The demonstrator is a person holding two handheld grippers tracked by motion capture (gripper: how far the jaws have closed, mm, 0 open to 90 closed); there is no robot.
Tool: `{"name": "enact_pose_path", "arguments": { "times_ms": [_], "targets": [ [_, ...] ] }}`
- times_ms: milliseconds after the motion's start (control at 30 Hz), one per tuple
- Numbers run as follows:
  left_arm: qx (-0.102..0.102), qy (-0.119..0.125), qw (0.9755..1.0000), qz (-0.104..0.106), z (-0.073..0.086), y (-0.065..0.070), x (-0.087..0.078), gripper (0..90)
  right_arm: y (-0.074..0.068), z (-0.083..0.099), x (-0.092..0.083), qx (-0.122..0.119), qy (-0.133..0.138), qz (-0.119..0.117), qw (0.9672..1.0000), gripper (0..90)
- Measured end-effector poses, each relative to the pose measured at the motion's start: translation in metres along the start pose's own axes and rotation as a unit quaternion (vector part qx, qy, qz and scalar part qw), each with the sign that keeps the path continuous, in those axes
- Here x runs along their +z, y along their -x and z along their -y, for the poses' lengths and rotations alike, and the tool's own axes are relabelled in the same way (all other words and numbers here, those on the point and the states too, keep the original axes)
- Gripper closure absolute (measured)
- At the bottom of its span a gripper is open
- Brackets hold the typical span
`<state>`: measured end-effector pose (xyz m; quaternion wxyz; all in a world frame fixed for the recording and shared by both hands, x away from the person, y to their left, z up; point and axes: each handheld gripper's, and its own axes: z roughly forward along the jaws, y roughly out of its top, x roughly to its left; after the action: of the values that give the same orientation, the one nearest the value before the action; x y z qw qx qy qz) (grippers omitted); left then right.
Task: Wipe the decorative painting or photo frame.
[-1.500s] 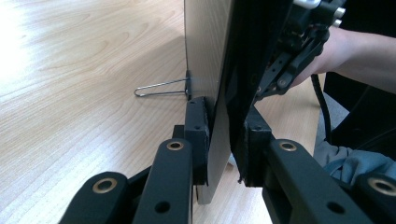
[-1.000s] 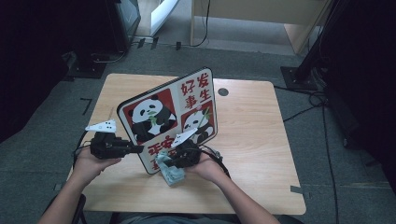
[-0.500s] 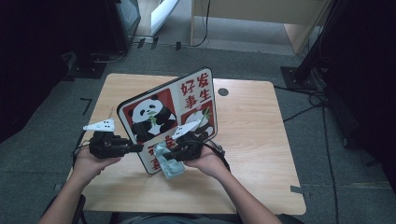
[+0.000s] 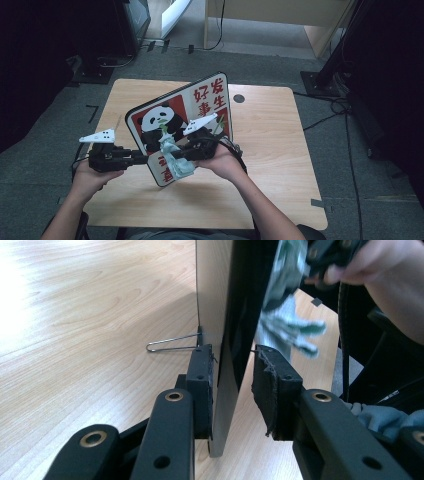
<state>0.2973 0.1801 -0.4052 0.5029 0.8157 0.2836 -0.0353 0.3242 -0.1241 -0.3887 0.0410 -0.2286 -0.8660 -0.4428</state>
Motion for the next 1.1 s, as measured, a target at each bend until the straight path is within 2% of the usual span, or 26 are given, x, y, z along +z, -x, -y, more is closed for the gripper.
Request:
{"name": "enact_pose_path", "arguments": {
  "times_ms": [167, 533, 667, 767, 1100],
  "targets": [
    [0.0, 0.002, 1.0, -0.008, 0.004, 0.002, -0.006, 71.0, -0.004, -0.019, -0.012, -0.01, 0.019, -0.001, 0.9998, 81.4],
    [-0.01, 0.017, 0.9995, -0.027, 0.009, 0.003, -0.016, 75.7, -0.006, -0.05, -0.024, -0.027, 0.051, -0.009, 0.9983, 81.3],
    [-0.01, 0.013, 0.9992, -0.036, 0.011, 0.0, -0.02, 76.6, -0.008, -0.06, -0.029, -0.037, 0.061, -0.011, 0.9974, 81.3],
    [-0.021, 0.018, 0.9988, -0.04, 0.011, -0.007, -0.023, 79.3, -0.01, -0.071, -0.035, -0.044, 0.069, -0.01, 0.9966, 81.2],
    [-0.011, 0.012, 0.9992, -0.036, -0.001, -0.012, -0.009, 81.5, -0.015, -0.096, -0.04, -0.064, 0.08, -0.004, 0.9947, 81.2]
  ]
}}
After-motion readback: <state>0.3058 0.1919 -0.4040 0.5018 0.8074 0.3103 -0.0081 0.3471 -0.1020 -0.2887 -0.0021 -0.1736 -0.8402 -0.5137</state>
